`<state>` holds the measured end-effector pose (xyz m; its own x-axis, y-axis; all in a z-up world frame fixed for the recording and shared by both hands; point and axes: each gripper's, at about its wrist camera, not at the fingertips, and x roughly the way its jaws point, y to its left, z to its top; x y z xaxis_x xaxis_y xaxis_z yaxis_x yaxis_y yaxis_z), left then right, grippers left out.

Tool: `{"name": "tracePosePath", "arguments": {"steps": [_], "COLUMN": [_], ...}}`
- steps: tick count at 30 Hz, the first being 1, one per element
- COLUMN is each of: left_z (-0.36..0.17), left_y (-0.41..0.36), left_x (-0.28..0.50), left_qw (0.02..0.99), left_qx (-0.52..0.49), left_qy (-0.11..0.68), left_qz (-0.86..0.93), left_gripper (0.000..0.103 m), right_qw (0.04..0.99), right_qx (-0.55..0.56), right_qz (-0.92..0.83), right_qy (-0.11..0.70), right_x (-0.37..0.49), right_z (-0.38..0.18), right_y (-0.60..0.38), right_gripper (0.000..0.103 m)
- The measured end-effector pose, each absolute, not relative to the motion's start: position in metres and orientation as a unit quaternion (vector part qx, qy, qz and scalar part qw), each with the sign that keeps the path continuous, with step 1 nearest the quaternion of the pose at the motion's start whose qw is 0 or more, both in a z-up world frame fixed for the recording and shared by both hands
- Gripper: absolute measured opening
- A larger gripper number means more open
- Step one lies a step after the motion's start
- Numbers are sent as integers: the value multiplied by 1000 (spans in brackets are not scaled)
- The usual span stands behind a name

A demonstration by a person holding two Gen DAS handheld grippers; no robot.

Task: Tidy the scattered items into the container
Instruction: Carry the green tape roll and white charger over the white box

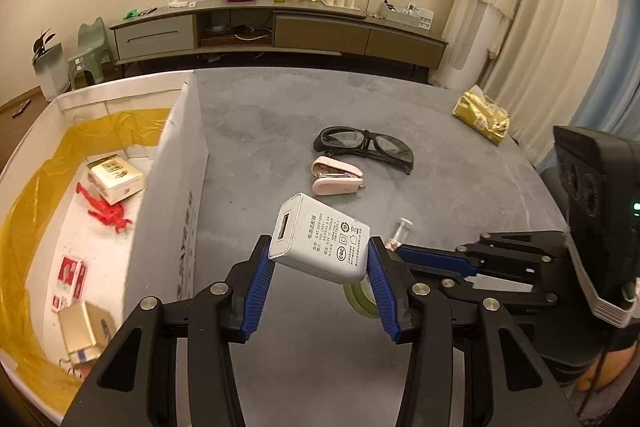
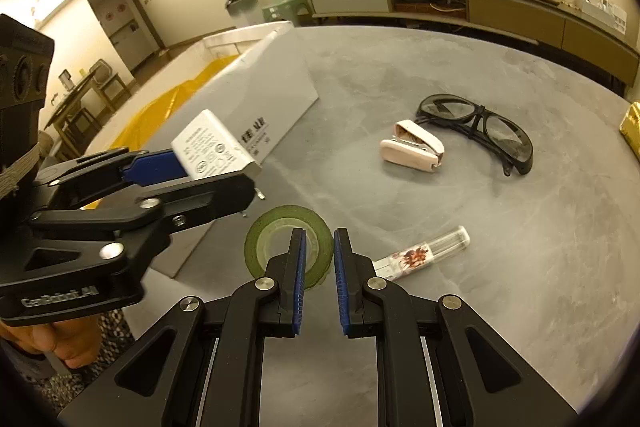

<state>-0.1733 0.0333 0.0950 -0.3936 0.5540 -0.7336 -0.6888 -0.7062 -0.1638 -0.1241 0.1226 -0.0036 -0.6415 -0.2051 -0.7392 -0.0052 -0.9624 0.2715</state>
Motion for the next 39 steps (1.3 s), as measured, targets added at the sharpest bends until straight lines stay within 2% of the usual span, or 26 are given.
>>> {"name": "tracePosePath", "arguments": {"steps": [24,39], "left_z": [139,145], "left_y": [-49,-101], "left_x": [-122,-129], "left_qw": [373,367], "left_qx": [-376,-371], "left_qy": [46,-1], "left_qz": [847,853], "left_gripper": [48,48], "right_qw": [63,86], "right_qx": [376,360], "right_qz": [-912,-918], "right_qy": [-151,-139], "right_x": [-59,-49], "right_z": [23,50], "right_y": [77,26], "right_gripper": [14,14]}}
